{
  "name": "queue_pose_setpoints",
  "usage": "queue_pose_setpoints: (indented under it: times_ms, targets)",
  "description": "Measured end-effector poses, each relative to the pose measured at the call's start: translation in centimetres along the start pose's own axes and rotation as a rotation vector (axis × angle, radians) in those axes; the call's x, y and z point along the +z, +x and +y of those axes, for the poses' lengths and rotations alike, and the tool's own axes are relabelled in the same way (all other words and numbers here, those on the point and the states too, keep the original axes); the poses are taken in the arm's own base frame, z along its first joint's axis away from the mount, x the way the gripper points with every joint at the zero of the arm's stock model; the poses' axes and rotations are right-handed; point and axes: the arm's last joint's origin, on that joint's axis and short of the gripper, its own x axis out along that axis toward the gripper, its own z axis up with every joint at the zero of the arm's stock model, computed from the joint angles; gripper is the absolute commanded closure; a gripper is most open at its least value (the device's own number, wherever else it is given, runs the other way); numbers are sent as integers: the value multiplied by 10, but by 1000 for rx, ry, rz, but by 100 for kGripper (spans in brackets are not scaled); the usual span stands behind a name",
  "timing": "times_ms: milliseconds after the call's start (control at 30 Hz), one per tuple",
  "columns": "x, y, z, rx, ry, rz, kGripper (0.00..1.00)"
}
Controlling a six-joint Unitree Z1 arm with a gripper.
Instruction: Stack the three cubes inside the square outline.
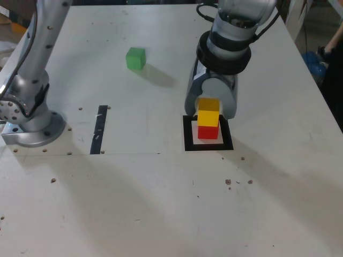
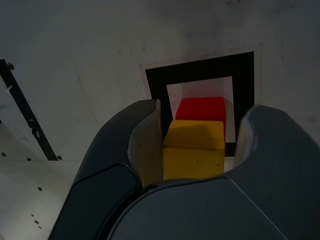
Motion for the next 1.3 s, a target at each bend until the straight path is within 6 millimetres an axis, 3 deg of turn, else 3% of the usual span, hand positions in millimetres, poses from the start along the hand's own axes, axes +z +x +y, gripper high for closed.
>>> queue_pose_setpoints:
  times_ms: [133, 300, 633, 700, 767, 967, 1133, 1300]
  targets:
    - [-20, -19, 5, 40, -3, -3, 1]
    - [-71, -52, 28, 132, -17, 17, 1]
    - [-178, -52, 111, 259, -95, 55, 1]
    - [-191, -52, 125, 286, -111, 59, 1]
    - [-189, -41, 144, 287, -112, 81, 1]
    - [-175, 22, 197, 187, -116, 195, 1]
    - [-166, 38, 200, 135, -95, 171, 0]
    - [-168, 53, 208, 78, -79, 124, 0]
